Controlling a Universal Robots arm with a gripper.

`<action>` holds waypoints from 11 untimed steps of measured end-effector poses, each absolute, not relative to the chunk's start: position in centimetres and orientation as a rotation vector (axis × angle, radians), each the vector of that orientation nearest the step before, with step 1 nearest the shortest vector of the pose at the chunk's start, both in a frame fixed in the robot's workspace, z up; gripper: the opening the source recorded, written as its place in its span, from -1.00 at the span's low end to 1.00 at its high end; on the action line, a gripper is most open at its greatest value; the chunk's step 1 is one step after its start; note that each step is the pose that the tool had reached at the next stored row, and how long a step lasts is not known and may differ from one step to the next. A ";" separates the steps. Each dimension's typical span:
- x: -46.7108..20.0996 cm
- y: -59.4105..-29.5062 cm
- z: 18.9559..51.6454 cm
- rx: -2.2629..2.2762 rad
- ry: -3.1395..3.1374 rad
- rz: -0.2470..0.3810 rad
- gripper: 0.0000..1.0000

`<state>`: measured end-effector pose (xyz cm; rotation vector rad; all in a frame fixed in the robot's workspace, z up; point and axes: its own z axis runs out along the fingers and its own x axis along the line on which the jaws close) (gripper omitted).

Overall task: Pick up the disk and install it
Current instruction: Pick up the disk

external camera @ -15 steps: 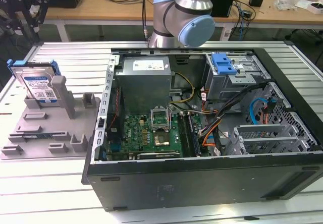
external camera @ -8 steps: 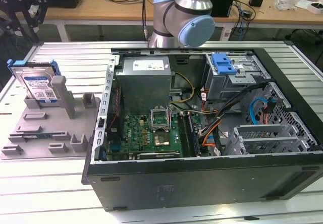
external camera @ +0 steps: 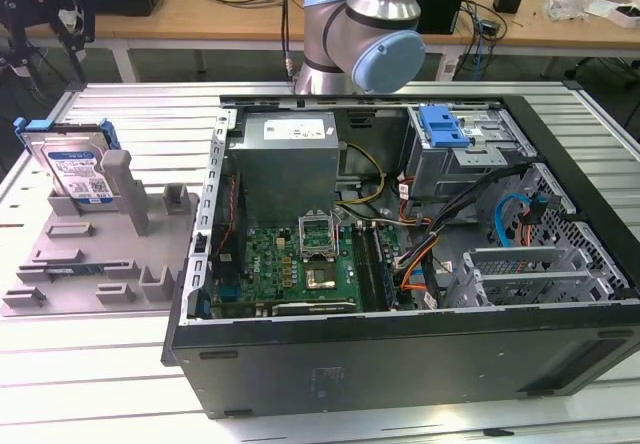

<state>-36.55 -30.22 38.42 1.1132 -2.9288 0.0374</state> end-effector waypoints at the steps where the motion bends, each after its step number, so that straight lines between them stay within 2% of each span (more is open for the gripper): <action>1: -36.5 -30.2 38.4 1.140 -2.919 0.038 -0.01; 11: -36.8 -30.2 38.3 1.339 -2.822 0.075 -0.01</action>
